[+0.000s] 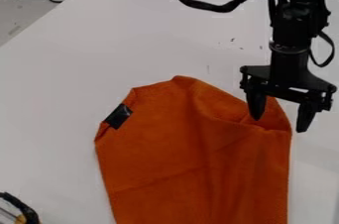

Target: Unfold the cloth from left to right

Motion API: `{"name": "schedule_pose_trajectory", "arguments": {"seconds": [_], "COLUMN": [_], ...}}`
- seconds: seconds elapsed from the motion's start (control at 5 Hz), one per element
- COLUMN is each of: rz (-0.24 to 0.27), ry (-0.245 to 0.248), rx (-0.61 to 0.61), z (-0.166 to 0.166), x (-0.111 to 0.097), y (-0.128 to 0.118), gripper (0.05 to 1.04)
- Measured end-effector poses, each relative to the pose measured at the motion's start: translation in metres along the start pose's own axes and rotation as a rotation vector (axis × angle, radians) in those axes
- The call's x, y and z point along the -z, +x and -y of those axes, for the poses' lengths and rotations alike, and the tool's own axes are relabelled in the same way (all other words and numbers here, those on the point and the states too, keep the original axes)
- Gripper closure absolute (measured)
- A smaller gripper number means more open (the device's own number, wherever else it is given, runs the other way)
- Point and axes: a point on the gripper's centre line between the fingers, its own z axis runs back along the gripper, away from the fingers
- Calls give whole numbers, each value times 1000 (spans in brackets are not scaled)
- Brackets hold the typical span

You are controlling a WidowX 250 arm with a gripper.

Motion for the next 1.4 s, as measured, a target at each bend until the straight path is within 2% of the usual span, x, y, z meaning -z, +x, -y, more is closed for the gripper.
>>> {"name": "schedule_pose_trajectory", "arguments": {"seconds": [0.2, 0.4, 0.6, 0.8, 1.0, 1.2, 1.4], "rz": [54, 127, 134, 41, 11, -18, -23], "ry": [-32, 3, 40, 129, 164, 167, 136], "rx": [24, 30, 56, 12, -42, -121, -197], "z": [5, 0, -9, -42, -62, -74, -79], "x": [-17, -37, -49, -55, -64, -64, -65], "y": [0, 2, -1, -9, -34, -75, -119], "gripper": [80, 85, 85, 85, 85, 85, 85]}}
